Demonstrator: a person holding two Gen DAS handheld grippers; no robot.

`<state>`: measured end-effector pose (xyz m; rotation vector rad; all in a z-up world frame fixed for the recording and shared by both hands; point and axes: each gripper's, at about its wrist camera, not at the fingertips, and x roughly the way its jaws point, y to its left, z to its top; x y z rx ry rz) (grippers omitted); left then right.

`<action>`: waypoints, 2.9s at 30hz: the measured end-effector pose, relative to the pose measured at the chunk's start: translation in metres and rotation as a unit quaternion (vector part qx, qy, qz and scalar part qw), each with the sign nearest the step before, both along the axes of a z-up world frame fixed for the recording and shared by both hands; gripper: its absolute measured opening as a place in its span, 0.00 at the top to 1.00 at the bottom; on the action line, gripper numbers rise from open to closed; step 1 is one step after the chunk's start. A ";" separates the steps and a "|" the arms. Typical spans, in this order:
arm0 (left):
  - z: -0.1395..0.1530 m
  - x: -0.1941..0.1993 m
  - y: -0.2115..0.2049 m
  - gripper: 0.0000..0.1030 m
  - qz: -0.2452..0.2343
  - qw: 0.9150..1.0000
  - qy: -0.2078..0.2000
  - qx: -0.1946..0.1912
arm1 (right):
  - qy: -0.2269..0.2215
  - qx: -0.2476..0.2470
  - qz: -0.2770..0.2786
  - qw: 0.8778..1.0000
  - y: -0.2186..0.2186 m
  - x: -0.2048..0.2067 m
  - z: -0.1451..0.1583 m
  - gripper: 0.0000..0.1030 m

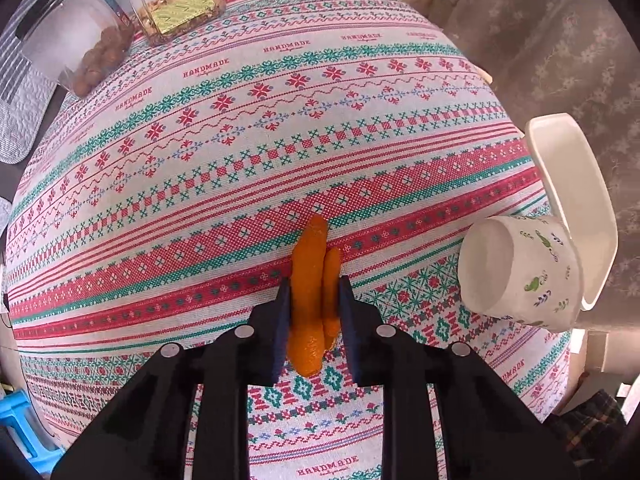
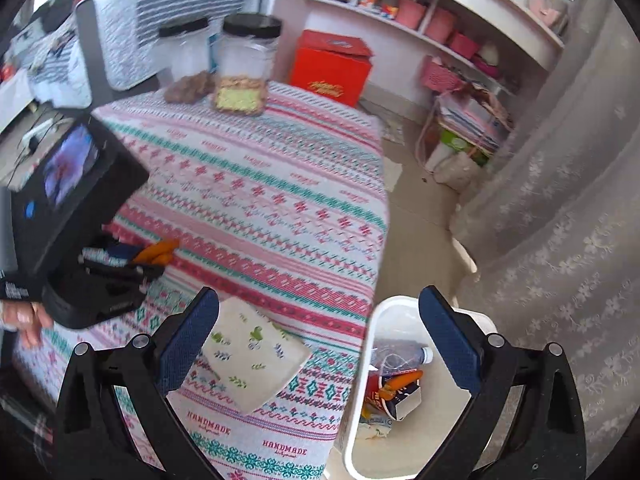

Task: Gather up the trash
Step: 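Grasp the second orange peel on the table with left gripper, then grasp the white paper cup with right gripper while left lifts the peel, then drop the paper cup into the white bin with right gripper while left carries peel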

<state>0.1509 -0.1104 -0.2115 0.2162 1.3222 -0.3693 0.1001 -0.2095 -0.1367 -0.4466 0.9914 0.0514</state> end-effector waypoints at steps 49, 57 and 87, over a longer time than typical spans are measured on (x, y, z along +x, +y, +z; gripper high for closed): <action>0.189 -0.017 0.167 0.81 0.227 0.898 -0.370 -0.067 | -0.306 0.156 -0.133 0.930 0.094 0.044 0.094 0.48; 0.199 -0.023 0.148 0.80 0.230 0.885 -0.400 -0.062 | -0.334 0.130 -0.184 0.916 0.072 0.029 0.104 0.47; 0.191 -0.043 -0.032 0.80 0.106 0.912 -0.362 -0.160 | -0.401 0.030 -0.433 0.807 -0.163 -0.094 0.140 0.07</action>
